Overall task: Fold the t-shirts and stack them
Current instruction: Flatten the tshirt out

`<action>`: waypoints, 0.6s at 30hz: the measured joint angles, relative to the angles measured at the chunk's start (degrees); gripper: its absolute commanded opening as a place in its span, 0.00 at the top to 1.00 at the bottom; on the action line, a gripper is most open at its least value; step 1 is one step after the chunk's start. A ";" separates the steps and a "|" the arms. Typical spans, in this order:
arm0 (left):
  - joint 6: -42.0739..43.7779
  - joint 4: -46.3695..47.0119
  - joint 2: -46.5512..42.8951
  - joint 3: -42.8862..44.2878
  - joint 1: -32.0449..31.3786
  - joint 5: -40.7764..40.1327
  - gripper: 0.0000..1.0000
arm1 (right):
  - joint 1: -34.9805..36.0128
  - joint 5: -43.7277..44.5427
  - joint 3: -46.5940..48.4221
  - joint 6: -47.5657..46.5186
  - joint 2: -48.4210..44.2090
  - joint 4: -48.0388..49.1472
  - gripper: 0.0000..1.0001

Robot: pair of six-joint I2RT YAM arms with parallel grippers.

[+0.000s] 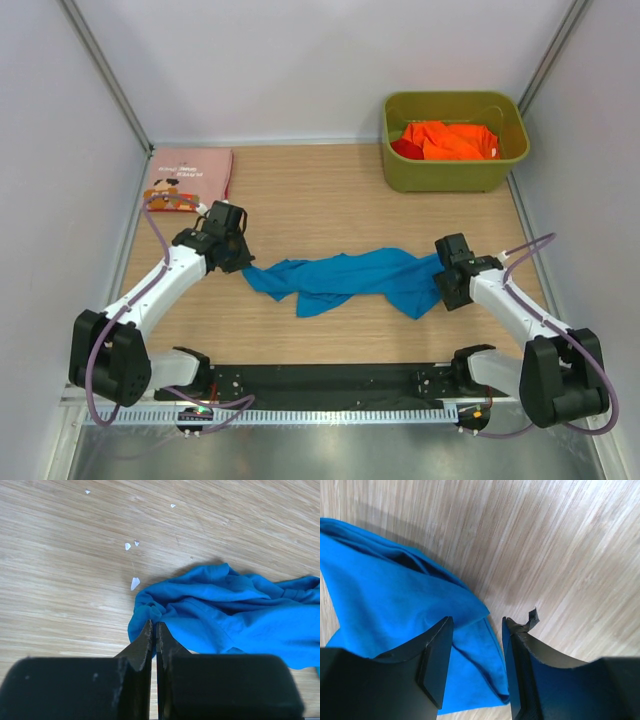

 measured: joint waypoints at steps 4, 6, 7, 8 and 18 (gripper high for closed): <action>0.00 0.07 0.00 0.00 0.00 0.07 1.00 | 0.00 0.13 -1.86 2.16 0.55 2.95 0.50; 0.00 0.20 0.00 0.00 0.00 0.09 1.00 | -0.04 0.37 -2.71 3.08 0.72 4.35 0.51; 0.00 0.26 0.00 0.00 0.00 0.09 1.00 | -0.07 0.52 -3.13 3.45 0.85 4.98 0.51; 0.00 0.37 0.00 0.00 0.00 0.11 1.00 | -0.09 0.72 -3.54 3.82 0.98 5.60 0.55; -0.20 0.44 0.00 -0.09 0.00 0.42 1.00 | -0.11 5.16 -7.13 5.42 -0.66 10.29 0.99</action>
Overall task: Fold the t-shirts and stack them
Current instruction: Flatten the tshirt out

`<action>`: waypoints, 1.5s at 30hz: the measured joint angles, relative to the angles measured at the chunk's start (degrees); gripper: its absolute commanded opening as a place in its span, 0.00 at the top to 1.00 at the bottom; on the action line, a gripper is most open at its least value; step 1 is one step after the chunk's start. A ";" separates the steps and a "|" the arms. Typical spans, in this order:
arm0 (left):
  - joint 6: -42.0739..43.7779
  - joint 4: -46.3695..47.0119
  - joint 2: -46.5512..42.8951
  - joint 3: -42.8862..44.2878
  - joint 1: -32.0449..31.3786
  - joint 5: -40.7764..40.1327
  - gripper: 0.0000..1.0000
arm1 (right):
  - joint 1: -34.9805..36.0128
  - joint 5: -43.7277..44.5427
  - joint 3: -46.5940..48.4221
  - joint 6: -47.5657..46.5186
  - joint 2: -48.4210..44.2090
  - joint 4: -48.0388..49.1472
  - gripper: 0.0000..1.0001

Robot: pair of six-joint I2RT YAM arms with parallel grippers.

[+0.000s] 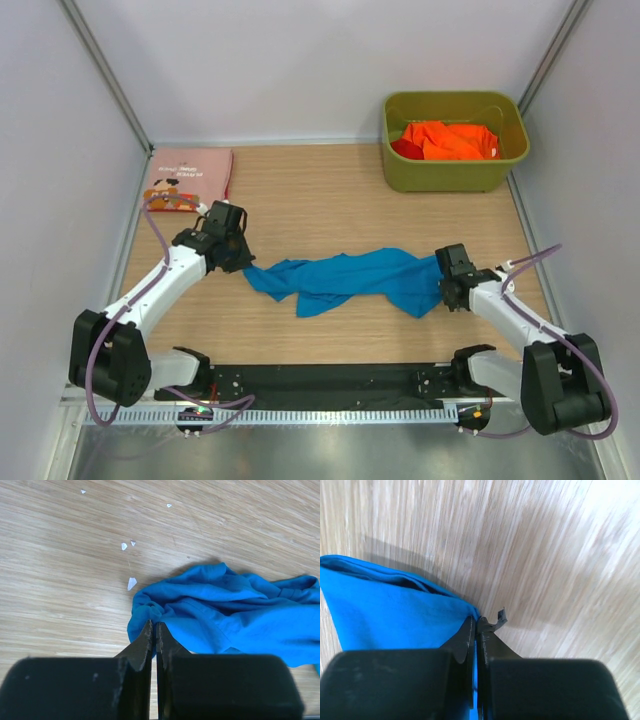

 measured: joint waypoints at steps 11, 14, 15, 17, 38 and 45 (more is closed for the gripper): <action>-0.35 -1.77 4.50 8.04 0.55 1.07 1.00 | -0.22 6.71 5.81 -9.22 -13.07 -6.84 0.99; -0.09 -0.92 8.50 12.22 1.07 1.57 1.00 | -0.22 6.84 6.99 -11.87 -12.63 -6.80 0.99; 0.04 -0.66 9.88 13.31 1.33 2.05 1.00 | -0.22 6.84 6.99 -12.83 -12.26 -6.82 0.99; 0.44 -0.44 14.75 16.70 2.84 4.61 1.00 | -0.24 6.84 7.28 -14.49 -11.32 -6.86 0.99; -3.23 5.84 3.67 2.69 -3.48 7.61 0.39 | -0.52 3.87 14.14 -21.99 -6.80 -2.21 0.99; -16.00 12.24 3.02 -6.21 -5.51 8.35 0.42 | -0.61 2.56 12.76 -22.25 -8.79 -1.77 0.99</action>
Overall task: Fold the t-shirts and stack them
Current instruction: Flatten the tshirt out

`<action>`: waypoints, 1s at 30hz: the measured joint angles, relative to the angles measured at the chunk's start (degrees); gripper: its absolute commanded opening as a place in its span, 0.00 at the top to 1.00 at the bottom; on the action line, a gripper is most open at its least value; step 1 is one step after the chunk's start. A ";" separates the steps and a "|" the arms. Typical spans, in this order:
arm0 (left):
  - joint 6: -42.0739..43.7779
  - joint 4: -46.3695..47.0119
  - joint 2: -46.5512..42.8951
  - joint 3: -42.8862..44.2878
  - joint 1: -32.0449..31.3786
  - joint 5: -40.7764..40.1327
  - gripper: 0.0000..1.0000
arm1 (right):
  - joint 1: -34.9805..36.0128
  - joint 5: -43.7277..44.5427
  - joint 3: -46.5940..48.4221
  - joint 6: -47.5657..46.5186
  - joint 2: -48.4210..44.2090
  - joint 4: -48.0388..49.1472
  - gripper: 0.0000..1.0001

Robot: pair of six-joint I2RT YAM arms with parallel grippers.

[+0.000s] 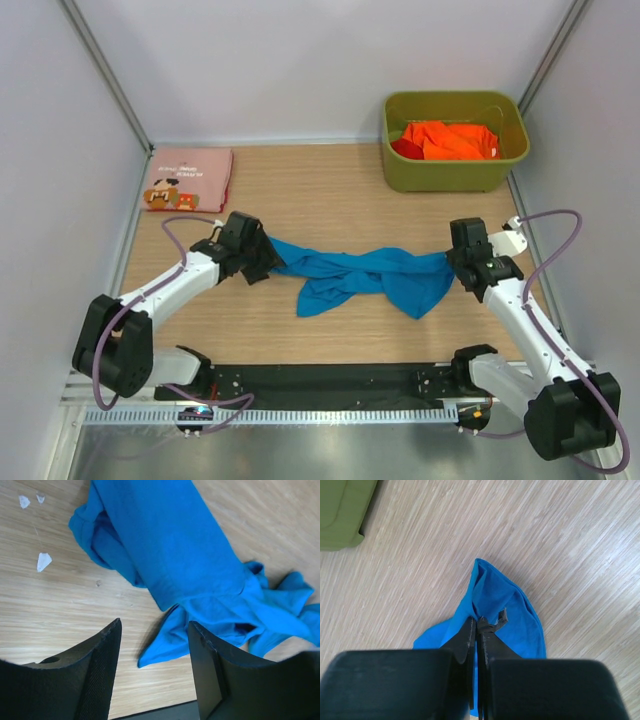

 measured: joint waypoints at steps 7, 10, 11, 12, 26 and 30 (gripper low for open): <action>-7.76 6.38 0.04 -0.52 0.09 -1.86 0.42 | -0.02 -0.22 -0.98 -0.11 -1.90 0.42 0.99; -10.19 8.26 0.55 -1.01 0.09 -1.86 0.42 | -0.02 -0.74 -1.57 -0.11 -1.88 0.68 0.99; -11.10 8.81 0.70 -1.38 0.09 -1.86 0.42 | -0.02 -0.92 -1.66 -0.09 -1.86 0.70 0.99; -11.96 9.38 0.70 -2.03 0.09 -1.90 0.42 | -0.02 -1.07 -1.70 -0.09 -1.79 0.76 0.99; -20.68 14.69 -0.87 -10.10 0.09 -4.31 0.44 | -0.02 -1.29 -1.73 -0.11 -1.62 1.07 0.99; -21.55 16.70 -0.81 -10.14 0.09 -4.31 0.48 | -0.02 -1.31 -1.86 -0.11 -1.62 1.09 0.99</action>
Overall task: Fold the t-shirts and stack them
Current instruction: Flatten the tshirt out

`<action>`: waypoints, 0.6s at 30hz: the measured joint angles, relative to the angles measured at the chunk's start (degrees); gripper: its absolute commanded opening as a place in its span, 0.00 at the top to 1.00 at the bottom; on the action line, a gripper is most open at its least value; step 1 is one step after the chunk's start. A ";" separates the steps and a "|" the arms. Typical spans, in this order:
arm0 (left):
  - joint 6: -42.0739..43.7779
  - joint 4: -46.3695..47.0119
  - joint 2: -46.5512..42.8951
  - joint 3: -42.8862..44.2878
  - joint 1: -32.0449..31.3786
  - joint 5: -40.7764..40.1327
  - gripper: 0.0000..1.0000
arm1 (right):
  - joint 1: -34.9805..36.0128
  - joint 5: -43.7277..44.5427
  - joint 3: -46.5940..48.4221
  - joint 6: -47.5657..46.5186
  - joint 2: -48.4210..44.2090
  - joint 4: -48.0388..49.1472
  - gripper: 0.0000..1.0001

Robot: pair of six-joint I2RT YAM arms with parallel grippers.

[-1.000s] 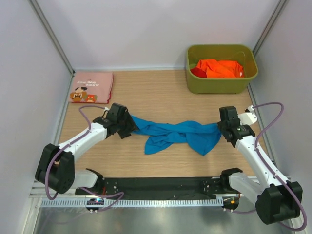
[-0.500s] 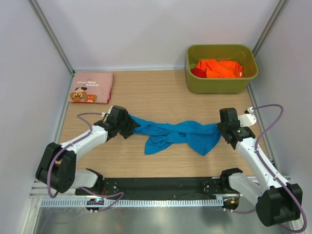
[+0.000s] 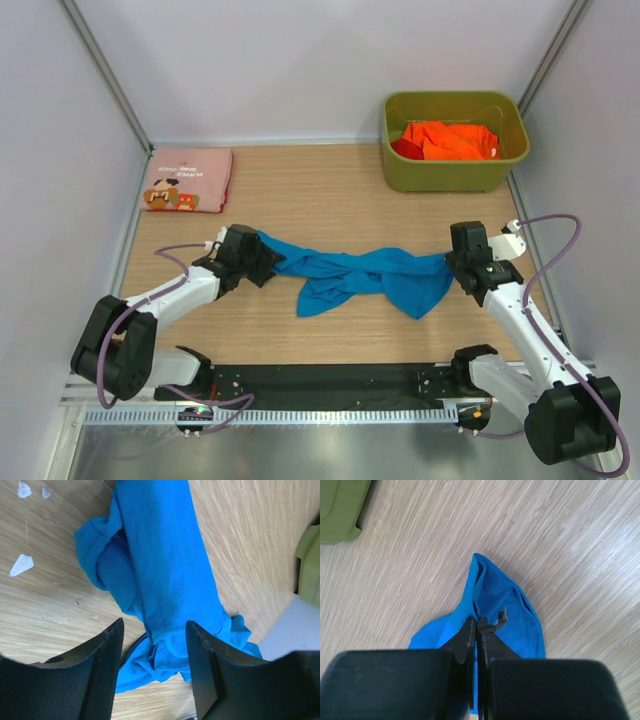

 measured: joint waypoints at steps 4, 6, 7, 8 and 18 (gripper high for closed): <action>-0.28 1.40 0.17 0.00 0.00 0.00 0.54 | 0.00 -0.02 -0.11 0.00 0.00 0.02 0.99; -0.28 1.88 0.55 0.00 0.00 0.00 0.57 | 0.00 -0.02 -0.11 0.00 0.00 0.04 0.99; -0.35 2.16 0.87 0.00 0.00 0.02 0.58 | 0.00 -0.02 -0.11 0.00 0.00 0.07 0.99; -0.42 2.36 1.22 0.02 0.00 0.04 0.59 | 0.00 -0.02 -0.11 0.00 0.00 0.11 0.99; -1.31 2.71 2.56 0.02 -0.07 0.07 1.00 | 0.00 -0.07 -0.11 -0.04 0.02 0.35 0.99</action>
